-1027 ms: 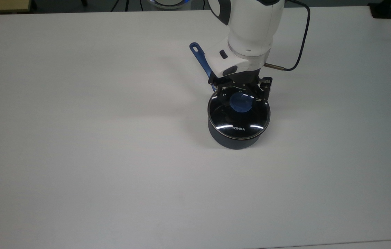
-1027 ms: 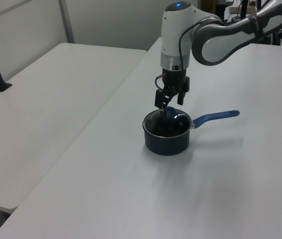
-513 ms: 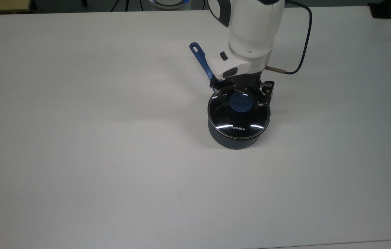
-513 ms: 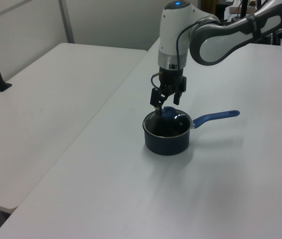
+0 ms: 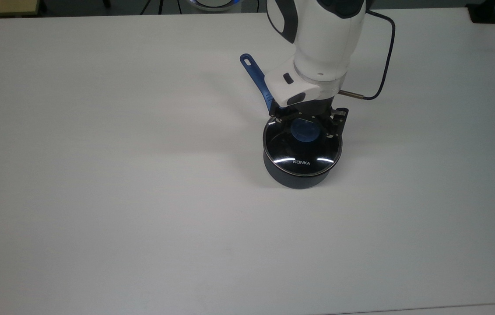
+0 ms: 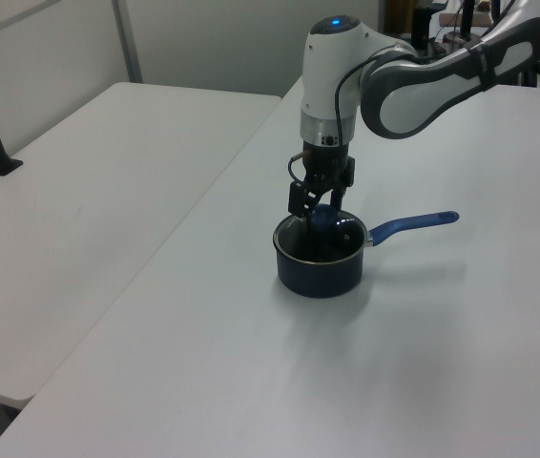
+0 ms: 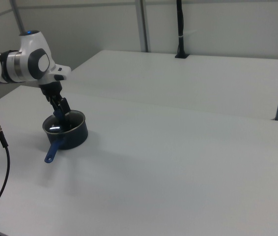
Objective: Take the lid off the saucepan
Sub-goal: 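Close the gripper on the blue knob of the glass lid, then lift the glass lid off the pot and carry it beside the handle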
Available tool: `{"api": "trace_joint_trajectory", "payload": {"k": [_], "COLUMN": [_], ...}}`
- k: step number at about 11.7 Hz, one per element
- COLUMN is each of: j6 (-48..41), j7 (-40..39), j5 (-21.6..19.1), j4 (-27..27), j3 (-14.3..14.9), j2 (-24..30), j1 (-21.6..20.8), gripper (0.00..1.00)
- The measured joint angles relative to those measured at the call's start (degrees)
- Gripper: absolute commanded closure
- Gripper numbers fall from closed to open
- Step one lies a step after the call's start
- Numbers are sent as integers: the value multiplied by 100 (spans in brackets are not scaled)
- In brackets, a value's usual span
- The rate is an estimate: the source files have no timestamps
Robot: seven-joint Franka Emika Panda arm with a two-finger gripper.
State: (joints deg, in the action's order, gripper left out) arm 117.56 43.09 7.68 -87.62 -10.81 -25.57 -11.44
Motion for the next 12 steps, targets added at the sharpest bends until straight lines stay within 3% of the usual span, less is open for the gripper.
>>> {"api": "trace_joint_trajectory", "payload": {"k": [2, 3, 8, 12], "j6": [1, 2, -195, -1275], "j7": [3, 4, -69, -1488], "j5": [9, 11, 64, 26], "j4": [2, 3, 31, 12], "j3": [0, 0, -2, -123], "j2": [1, 0, 111, 872], "j1": [-46, -47, -53, 592], "gripper": [48, 51, 54, 55]}}
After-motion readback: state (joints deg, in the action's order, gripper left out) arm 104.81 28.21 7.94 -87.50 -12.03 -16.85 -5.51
